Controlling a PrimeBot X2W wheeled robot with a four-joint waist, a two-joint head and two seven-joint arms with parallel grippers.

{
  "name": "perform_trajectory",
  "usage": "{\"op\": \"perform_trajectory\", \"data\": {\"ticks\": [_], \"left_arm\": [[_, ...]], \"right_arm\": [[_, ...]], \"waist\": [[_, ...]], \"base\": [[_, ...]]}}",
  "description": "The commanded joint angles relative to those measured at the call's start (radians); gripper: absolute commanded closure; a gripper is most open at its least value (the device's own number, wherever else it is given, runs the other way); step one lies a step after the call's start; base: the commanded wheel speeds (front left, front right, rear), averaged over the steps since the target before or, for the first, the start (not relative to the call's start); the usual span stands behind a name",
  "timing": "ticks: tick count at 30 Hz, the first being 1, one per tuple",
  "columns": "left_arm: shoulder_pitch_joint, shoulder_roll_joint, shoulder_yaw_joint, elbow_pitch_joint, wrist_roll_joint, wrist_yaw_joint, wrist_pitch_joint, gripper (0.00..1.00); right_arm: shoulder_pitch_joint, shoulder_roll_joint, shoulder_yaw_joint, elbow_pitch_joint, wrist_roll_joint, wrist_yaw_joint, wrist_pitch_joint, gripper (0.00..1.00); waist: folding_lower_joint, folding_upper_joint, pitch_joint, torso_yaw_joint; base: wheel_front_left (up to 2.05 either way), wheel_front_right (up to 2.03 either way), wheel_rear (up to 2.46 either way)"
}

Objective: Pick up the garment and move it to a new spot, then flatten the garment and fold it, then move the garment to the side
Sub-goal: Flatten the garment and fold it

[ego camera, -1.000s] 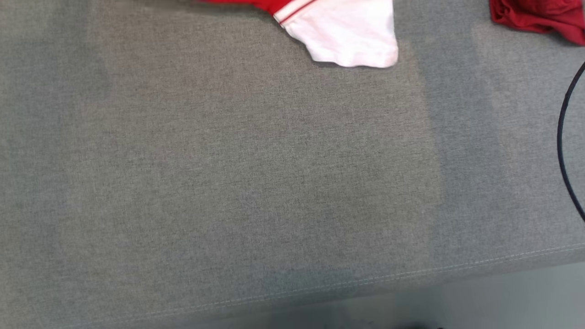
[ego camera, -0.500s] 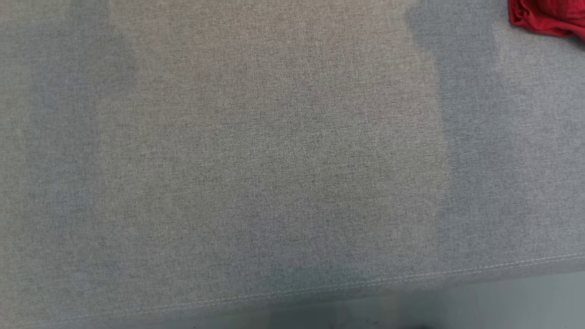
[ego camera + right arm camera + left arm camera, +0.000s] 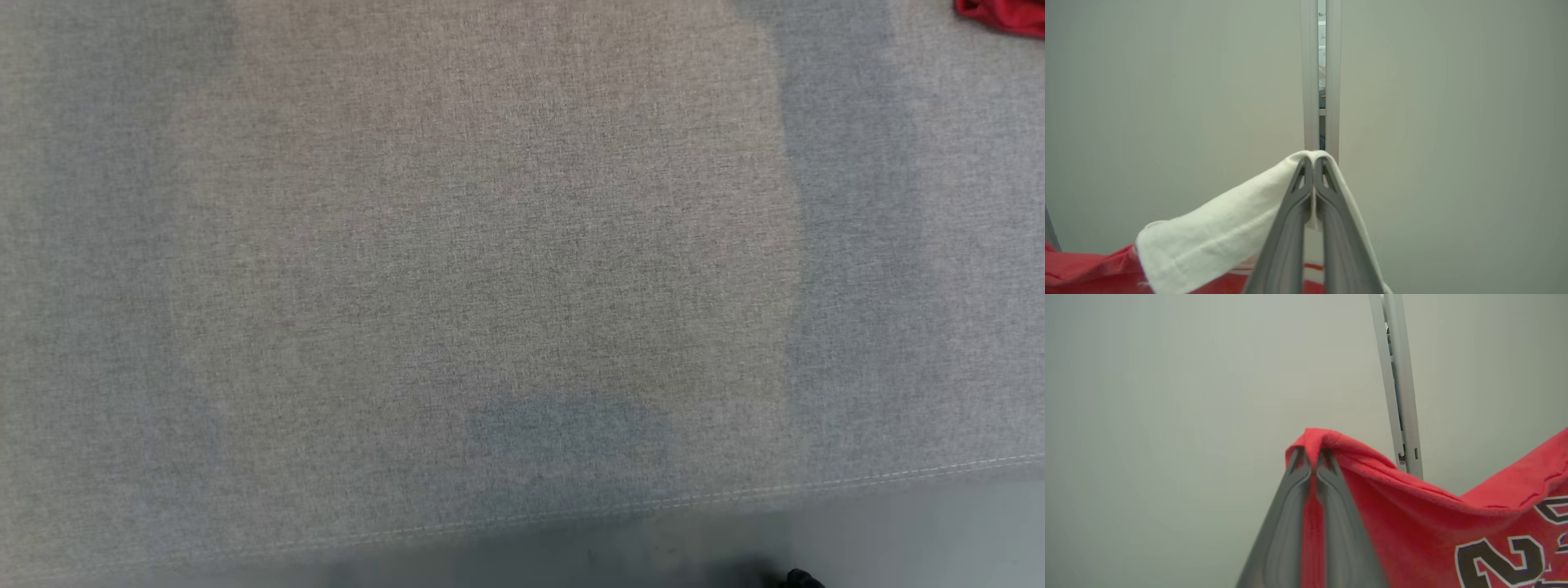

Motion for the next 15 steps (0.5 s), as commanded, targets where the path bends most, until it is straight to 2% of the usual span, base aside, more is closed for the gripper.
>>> {"op": "perform_trajectory", "data": {"ticks": [1, 8, 15], "left_arm": [[0.031, 0.002, 0.007, 0.001, -0.011, -0.006, -0.007, 1.0], [0.16, 0.034, 0.084, -0.11, 0.004, -0.017, -0.007, 1.0], [0.407, 0.074, 0.22, -0.247, -0.011, -0.019, -0.007, 1.0]], "right_arm": [[0.032, 0.018, -0.005, -0.018, -0.013, 0.0, -0.003, 1.0], [0.145, 0.047, 0.022, -0.092, 0.004, 0.0, -0.003, 1.0], [0.331, 0.034, 0.144, -0.144, 0.15, 0.0, -0.002, 1.0]], "waist": [[0.0, 0.0, 0.022, 0.0], [0.0, 0.0, 0.025, 0.002], [0.0, 0.0, -0.056, -0.003]], "base": [[0.0, 0.0, 0.0], [0.0, 0.0, 0.0], [0.0, 0.0, 0.0]]}}
